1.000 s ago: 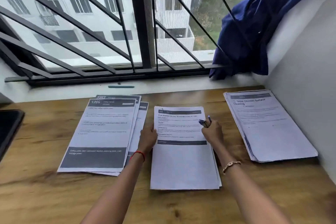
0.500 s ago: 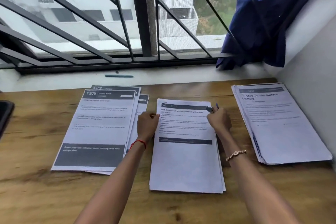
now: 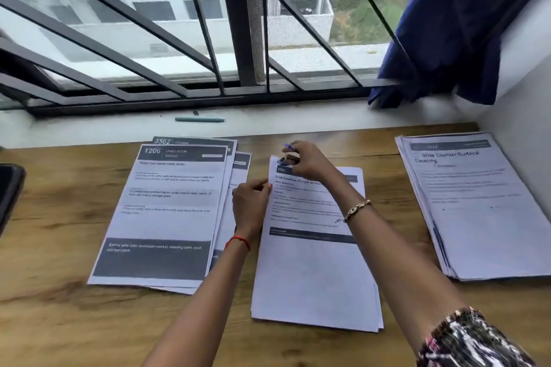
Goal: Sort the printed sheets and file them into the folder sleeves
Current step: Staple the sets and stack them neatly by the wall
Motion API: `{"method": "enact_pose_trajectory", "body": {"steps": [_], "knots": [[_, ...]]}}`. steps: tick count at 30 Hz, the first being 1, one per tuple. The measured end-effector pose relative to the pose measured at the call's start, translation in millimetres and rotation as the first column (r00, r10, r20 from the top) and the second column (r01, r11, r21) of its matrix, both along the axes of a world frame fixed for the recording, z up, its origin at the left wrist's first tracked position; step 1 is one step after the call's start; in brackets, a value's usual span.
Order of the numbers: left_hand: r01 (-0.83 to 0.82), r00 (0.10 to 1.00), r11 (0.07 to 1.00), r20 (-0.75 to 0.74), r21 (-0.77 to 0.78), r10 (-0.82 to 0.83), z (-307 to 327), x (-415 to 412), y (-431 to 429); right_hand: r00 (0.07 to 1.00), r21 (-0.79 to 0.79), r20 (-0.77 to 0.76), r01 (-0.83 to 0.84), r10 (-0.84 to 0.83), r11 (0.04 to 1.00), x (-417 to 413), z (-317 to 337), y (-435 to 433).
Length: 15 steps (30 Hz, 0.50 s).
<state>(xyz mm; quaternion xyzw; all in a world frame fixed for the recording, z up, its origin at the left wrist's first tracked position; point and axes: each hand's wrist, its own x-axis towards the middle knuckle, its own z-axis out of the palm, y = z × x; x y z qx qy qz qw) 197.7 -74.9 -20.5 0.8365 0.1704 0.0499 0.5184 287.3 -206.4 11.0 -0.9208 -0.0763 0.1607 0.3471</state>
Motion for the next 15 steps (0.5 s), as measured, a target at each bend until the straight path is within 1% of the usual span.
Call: {"method": "enact_pose_trajectory", "body": {"steps": [3,6,8,12,15], "knots": [[0.000,0.999,1.000,0.044,-0.029,0.001,1.5,-0.6,-1.3,0.998,-0.087,-0.057,-0.037,0.032,0.996,5.0,-7.3,5.9],[-0.001,0.997,0.999,0.080,-0.034,0.004,1.6,0.6,-1.4,0.995,-0.088,-0.094,-0.029,0.020,0.996,5.0,-10.5,5.9],[0.001,0.994,0.999,0.107,-0.036,0.003,1.3,0.8,-2.4,0.992,-0.020,-0.124,-0.004,0.001,1.000,5.9,-13.3,3.8],[-0.025,0.990,1.000,0.140,-0.019,0.027,-0.3,0.5,-2.5,0.991,0.153,-0.134,0.053,-0.032,0.987,8.4,-17.1,1.0],[-0.035,0.989,0.999,0.142,-0.032,0.039,-2.0,1.0,-1.3,0.992,0.204,-0.121,0.070,-0.046,0.976,10.6,-19.7,0.4]]}}
